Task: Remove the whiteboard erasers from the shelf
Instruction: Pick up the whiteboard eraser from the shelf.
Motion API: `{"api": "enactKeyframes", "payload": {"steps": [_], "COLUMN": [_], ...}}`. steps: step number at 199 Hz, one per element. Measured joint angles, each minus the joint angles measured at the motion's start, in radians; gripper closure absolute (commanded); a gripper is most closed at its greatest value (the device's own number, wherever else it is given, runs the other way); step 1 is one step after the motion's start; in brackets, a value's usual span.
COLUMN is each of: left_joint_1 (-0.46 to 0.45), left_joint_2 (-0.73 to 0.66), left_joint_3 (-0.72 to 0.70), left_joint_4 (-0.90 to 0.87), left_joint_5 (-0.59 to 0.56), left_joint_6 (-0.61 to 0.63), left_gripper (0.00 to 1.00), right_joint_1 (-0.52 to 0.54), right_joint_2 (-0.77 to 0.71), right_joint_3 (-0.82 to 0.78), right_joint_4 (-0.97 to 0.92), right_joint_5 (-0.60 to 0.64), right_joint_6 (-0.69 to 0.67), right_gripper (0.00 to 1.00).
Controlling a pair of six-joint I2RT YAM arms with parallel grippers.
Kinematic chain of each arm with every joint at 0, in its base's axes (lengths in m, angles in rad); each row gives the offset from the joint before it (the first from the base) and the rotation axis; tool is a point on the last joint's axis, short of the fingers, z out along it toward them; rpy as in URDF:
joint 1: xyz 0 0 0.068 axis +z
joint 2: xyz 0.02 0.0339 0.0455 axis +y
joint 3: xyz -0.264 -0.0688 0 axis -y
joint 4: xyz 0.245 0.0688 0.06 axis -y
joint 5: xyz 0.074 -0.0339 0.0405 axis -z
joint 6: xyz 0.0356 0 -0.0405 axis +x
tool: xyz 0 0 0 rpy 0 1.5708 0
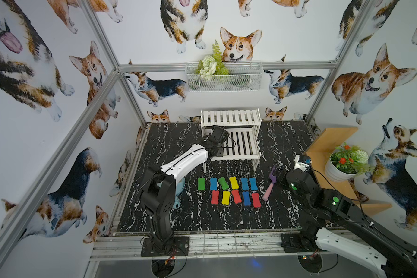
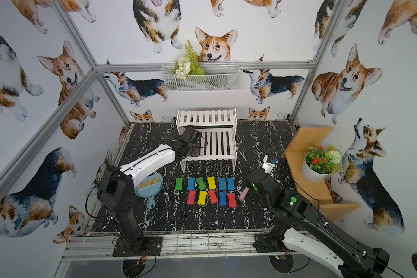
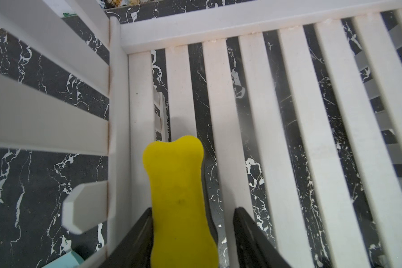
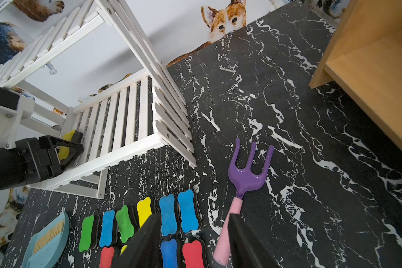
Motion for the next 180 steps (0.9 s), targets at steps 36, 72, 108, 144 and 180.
{"api": "enactKeyframes", "payload": {"steps": [36,72,108,144,180], "left_joint_1": [0.0,0.0,-0.003,-0.052,-0.087], "left_joint_2": [0.021,0.018,-0.018,-0.165,-0.359], "left_joint_3": [0.026,0.031,0.039,-0.018,-0.189], "left_joint_4": [-0.005,-0.016,-0.043,-0.05,-0.085], "left_joint_5": [-0.011,-0.012,-0.015,-0.015,-0.012], "left_joint_6": [0.001,0.002,0.003,-0.012,-0.055], "left_gripper": [0.54,0.6,0.61,0.61,0.6], "right_joint_1": [0.0,0.0,0.0,0.0,0.0], "right_joint_2": [-0.002,-0.005,-0.005,-0.014,-0.02], "right_joint_3": [-0.005,-0.011,-0.014,-0.014,-0.017], "right_joint_4": [-0.001,-0.001,-0.001,-0.001,-0.001], "right_joint_5": [0.0,0.0,0.0,0.0,0.0], "right_joint_6": [0.0,0.0,0.0,0.0,0.0], "right_gripper": [0.47,0.47,0.47,0.47,0.47]}}
